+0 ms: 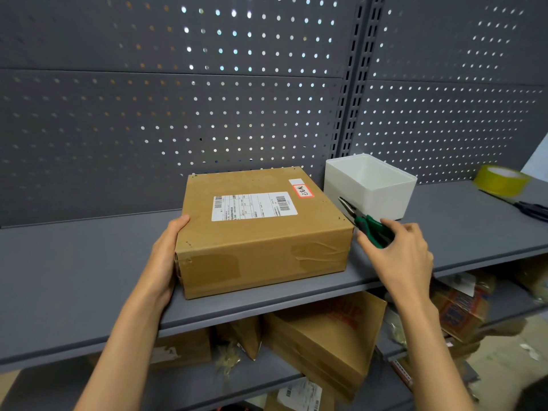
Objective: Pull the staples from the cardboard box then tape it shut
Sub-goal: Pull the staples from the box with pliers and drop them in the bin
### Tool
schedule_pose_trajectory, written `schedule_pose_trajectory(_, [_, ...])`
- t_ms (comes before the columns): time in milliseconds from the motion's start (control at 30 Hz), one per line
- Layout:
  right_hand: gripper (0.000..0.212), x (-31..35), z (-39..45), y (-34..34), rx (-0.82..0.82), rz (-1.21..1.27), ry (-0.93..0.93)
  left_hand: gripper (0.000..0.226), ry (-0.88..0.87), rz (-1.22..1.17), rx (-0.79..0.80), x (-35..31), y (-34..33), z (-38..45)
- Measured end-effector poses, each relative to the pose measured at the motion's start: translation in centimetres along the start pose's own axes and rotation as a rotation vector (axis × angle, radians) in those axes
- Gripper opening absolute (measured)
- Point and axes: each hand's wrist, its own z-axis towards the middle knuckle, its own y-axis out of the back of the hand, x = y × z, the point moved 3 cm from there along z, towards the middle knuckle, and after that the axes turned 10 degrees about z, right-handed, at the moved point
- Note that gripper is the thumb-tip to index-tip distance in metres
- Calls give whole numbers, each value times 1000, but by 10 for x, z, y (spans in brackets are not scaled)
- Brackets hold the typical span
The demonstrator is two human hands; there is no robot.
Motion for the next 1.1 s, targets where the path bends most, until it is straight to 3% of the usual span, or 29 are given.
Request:
schedule_pose_trajectory(500, [63, -27, -6, -20, 68, -201, -23, 32, -15, 13, 8, 1, 1, 1])
schedule_pose_trajectory(1100, [68, -29, -9, -21, 196, -212, -80, 30, -13, 12, 2, 2, 1, 3])
